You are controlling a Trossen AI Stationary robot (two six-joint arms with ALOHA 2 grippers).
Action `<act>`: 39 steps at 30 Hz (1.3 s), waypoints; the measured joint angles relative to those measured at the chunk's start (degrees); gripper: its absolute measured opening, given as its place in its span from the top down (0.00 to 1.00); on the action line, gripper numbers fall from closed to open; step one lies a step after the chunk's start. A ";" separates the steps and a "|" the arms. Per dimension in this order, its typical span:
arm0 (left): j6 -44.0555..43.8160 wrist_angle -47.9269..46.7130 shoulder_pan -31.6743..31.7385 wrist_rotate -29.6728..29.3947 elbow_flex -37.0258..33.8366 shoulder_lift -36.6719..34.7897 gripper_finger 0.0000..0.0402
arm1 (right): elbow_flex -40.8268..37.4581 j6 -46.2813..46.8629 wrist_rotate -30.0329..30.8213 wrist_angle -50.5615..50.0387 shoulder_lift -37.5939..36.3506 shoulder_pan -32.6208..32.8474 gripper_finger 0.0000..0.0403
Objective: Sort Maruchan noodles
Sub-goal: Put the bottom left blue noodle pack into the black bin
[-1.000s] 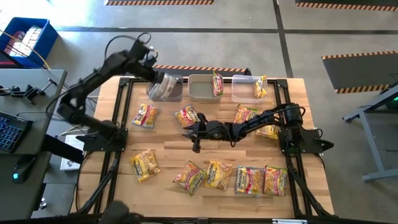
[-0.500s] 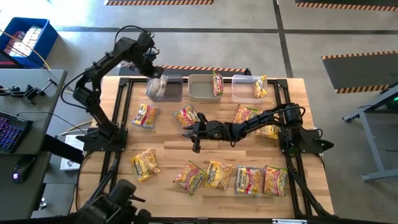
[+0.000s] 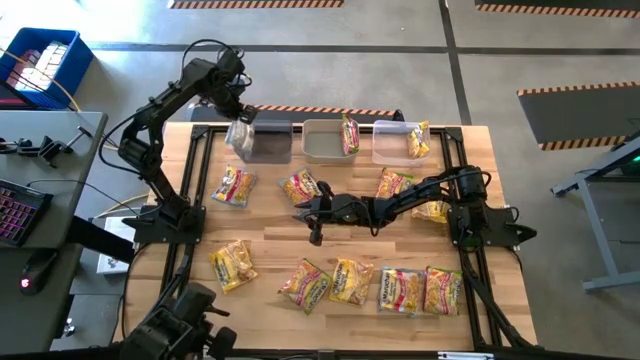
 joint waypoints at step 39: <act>-12.19 12.81 -6.65 -8.95 -6.62 -1.46 1.00 | 0.00 0.00 -0.20 0.27 -0.02 0.02 0.67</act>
